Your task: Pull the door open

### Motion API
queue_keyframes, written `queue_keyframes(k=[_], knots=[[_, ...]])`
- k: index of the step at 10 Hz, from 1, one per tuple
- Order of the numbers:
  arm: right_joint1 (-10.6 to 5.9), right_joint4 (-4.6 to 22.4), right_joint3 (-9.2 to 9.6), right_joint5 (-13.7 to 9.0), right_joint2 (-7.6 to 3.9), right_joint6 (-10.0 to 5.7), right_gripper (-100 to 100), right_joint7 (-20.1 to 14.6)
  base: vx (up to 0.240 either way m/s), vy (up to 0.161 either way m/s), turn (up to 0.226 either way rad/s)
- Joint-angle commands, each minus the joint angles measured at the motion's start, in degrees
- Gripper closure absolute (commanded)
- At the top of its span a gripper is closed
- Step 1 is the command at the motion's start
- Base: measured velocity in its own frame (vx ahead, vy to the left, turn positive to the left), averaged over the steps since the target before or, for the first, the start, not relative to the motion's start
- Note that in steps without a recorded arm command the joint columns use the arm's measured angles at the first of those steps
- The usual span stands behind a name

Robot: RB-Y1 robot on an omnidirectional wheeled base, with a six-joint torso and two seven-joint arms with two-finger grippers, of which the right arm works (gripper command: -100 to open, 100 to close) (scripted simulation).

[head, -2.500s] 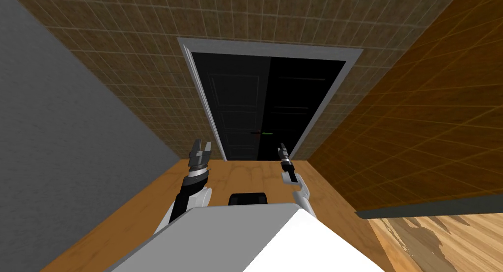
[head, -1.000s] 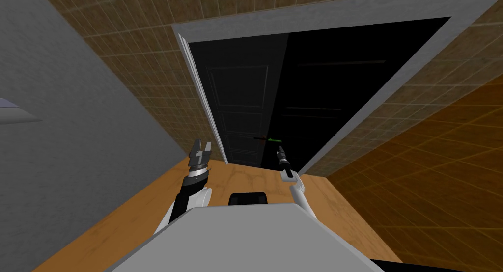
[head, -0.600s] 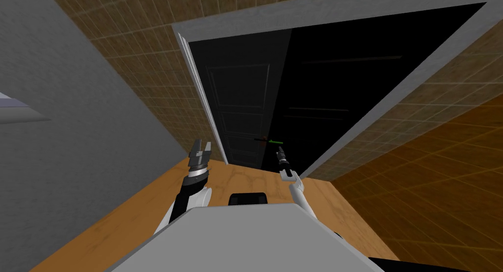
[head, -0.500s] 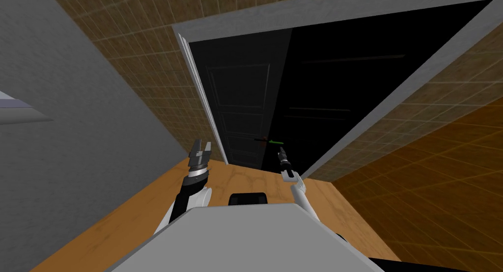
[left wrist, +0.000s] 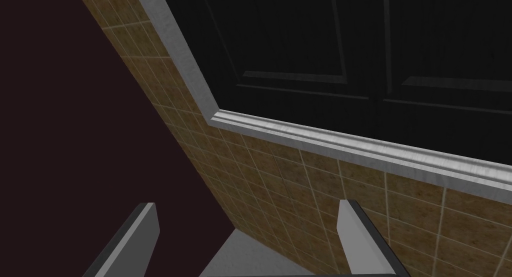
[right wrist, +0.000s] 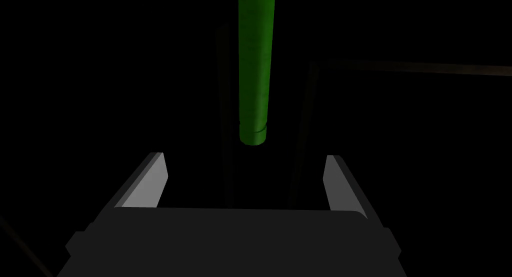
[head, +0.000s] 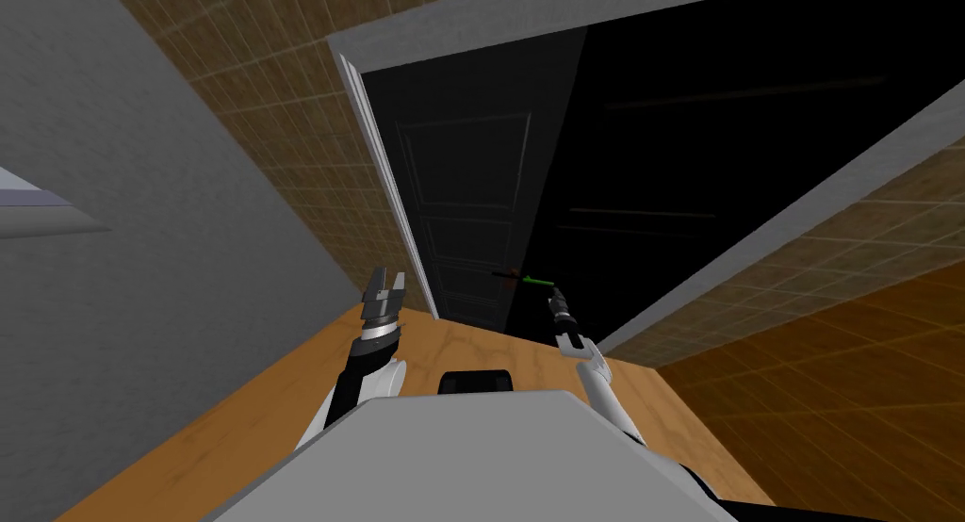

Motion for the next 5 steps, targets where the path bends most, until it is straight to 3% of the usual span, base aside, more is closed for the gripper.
queue_keyframes(k=[1, 3, 4, 5], knots=[[0.46, 0.28, -0.77, -0.41, -0.94, -0.50, -100, -0.66, 0.192, -0.064, 0.129], [-0.27, 0.90, -0.27, -0.63, -1.21, -1.37, -100, -1.30, 0.210, -0.001, 0.168], [0.05, 0.58, -0.51, -0.54, -1.07, -0.98, -100, -1.01, 0.097, 0.009, 0.046], [0.05, 0.58, -0.51, -0.54, -1.07, -0.98, 100, -1.01, -0.012, -0.004, -0.040]])
